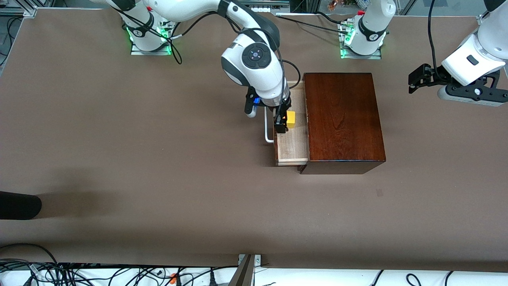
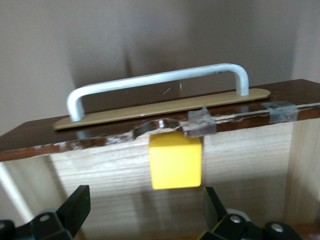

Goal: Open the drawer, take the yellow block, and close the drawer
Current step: 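Lower the right gripper into the drawer and grasp the yellow cube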

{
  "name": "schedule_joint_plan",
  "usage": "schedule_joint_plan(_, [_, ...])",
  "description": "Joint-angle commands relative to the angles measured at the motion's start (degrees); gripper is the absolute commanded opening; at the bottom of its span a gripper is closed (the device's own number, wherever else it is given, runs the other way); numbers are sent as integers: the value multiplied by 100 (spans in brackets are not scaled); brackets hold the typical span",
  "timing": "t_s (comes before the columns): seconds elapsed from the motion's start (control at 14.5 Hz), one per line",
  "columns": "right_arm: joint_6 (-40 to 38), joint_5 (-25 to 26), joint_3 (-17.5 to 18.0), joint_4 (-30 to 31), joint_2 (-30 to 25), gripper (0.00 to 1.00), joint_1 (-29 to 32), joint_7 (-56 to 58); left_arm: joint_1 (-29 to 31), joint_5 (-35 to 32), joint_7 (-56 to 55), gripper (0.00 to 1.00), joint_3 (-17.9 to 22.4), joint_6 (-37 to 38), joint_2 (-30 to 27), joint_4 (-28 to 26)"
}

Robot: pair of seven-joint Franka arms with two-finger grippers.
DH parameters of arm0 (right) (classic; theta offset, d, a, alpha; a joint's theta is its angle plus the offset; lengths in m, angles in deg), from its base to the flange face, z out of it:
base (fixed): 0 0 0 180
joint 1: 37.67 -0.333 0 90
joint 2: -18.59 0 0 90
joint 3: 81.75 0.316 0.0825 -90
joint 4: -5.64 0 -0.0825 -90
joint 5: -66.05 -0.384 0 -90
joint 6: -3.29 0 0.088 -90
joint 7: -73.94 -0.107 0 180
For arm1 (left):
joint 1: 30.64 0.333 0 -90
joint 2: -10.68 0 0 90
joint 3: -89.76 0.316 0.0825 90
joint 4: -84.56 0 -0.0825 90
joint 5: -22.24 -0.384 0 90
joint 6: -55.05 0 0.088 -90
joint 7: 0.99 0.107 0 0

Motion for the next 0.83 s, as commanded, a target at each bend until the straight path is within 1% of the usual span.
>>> schedule_joint_plan(0.0, [-16,128,-77,-195,163,100,-160,-166,56,140,76,100,10,113,-30,65])
schedule_joint_plan(0.28, [-7,233,-121,-195,269,100,-257,-166,56,140,76,100,10,113,-3,74])
schedule_joint_plan(0.48, [-7,461,-130,-81,287,100,-327,-157,56,140,76,100,18,122,5,74])
schedule_joint_plan(0.76, [-7,549,-130,-2,287,100,-327,-140,73,140,76,100,18,122,5,74])
